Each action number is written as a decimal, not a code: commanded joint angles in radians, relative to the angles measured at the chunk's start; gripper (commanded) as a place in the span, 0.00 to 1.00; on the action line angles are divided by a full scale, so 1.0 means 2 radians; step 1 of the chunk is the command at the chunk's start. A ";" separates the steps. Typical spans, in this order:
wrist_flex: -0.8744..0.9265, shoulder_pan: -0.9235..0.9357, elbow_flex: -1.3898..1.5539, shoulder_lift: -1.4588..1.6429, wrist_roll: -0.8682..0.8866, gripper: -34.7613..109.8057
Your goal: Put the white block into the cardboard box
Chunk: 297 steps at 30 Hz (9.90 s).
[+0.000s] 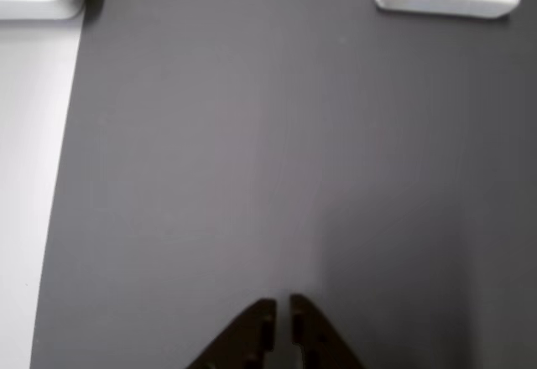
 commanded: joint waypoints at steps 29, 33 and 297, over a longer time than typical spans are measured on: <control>0.002 0.002 0.009 0.017 0.003 0.23; 0.002 0.002 0.009 0.017 0.003 0.23; 0.209 0.106 -1.333 -1.331 0.852 0.48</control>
